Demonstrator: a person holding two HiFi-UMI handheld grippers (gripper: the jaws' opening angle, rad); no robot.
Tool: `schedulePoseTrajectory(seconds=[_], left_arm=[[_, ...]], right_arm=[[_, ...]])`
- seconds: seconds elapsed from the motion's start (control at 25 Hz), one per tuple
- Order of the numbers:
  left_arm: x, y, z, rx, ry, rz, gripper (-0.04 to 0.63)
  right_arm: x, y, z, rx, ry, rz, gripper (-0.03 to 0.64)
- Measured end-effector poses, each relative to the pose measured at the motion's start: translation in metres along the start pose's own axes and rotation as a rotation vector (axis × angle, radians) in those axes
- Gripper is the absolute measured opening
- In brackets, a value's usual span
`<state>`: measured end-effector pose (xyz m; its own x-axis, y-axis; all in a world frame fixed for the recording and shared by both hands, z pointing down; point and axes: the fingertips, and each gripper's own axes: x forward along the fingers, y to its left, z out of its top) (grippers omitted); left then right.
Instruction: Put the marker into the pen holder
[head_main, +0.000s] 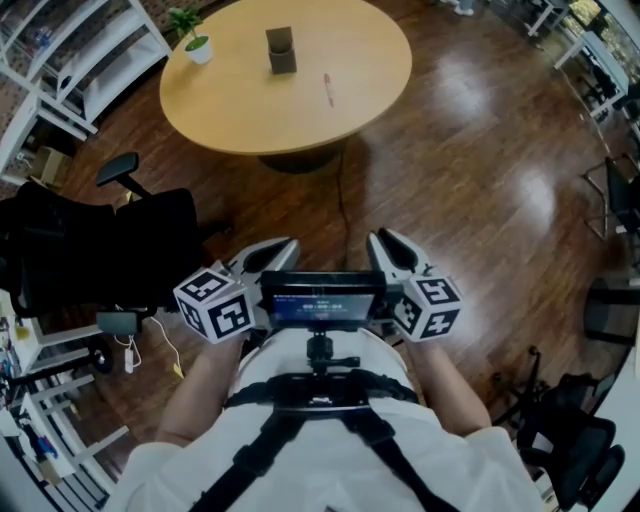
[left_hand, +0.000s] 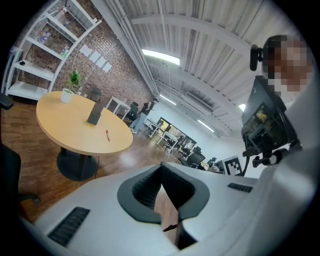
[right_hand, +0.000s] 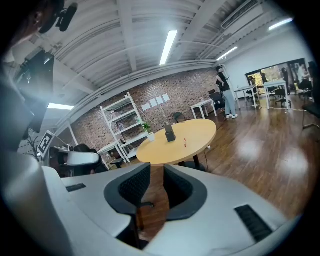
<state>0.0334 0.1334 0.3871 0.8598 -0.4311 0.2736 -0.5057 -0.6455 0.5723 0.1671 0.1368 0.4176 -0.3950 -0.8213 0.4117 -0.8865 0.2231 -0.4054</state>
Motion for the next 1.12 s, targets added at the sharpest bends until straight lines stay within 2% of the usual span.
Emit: schedulePoseTrajectory(seconds=[0.32, 0.68, 1.12], left_arm=[[-0.006, 0.014, 0.002, -0.019, -0.01, 0.033, -0.008], [0.004, 0.053, 0.024, -0.035, -0.016, 0.003, -0.008], [0.033, 0.146, 0.1, -0.064, 0.031, -0.054, -0.008]], right_arm=[[0.014, 0.004, -0.002, -0.004, 0.026, 0.018, 0.091], [0.056, 0.002, 0.011, -0.006, 0.025, -0.01, 0.091], [0.159, -0.001, 0.062, 0.032, 0.054, -0.066, 0.091]])
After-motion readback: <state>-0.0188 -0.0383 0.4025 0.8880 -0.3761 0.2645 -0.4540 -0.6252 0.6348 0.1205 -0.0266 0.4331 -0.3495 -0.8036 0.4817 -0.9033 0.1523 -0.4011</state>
